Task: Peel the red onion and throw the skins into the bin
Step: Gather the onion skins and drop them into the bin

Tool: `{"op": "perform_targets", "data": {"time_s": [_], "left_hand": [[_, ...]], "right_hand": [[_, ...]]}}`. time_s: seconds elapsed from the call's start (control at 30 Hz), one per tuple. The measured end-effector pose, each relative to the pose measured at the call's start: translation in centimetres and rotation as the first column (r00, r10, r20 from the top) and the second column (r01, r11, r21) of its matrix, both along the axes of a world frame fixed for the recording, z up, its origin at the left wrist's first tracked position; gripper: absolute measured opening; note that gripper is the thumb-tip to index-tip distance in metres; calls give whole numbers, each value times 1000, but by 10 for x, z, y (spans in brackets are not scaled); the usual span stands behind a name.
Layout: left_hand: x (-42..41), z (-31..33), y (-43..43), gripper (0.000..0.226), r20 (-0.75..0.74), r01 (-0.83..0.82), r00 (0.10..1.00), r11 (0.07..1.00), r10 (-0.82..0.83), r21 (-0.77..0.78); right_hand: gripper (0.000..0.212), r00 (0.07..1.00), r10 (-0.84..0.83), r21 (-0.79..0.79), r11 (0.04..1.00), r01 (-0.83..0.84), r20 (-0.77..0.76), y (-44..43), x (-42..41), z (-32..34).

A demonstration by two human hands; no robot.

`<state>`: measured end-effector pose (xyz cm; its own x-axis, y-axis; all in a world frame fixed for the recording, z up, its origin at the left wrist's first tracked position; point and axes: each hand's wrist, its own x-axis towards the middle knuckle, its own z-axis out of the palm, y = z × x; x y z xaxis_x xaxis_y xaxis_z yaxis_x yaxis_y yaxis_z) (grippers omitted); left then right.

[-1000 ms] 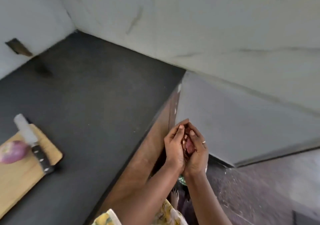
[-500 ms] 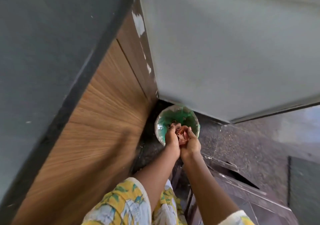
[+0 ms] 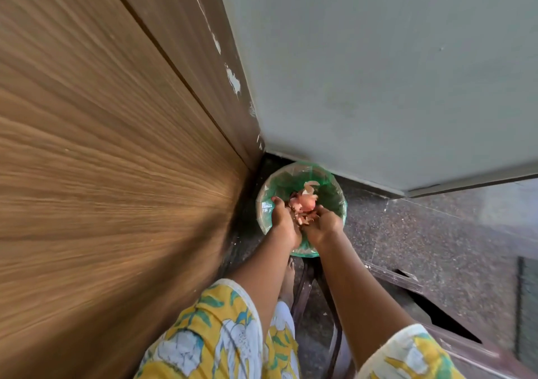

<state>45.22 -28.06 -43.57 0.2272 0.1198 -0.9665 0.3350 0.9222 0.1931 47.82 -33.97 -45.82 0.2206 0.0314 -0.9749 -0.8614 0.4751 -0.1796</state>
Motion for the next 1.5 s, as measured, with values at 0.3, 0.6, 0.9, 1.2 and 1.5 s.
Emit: {"op": "perform_targets", "data": {"time_s": [0.3,0.6,0.9,1.2,1.5], "left_hand": [[-12,-8,-1,31,-140,78,989,979,-52,188],[-14,10,-10,33,-226,366,926,866,-302,341],[-33,65,-10,6,-158,305,951,891,-266,336],[-43,149,-6,19,-42,301,951,890,-306,342],[-46,246,20,29,37,375,847,647,-530,664]], "right_hand": [[20,960,276,-247,934,-258,44,-12,-14,17],[18,855,518,-593,700,-399,36,-6,-9,52],[22,839,542,-699,618,-361,46,-11,-21,107],[12,795,581,-655,671,-349,172,5,-46,206],[24,728,622,-685,665,-297,289,35,-69,318]]}}
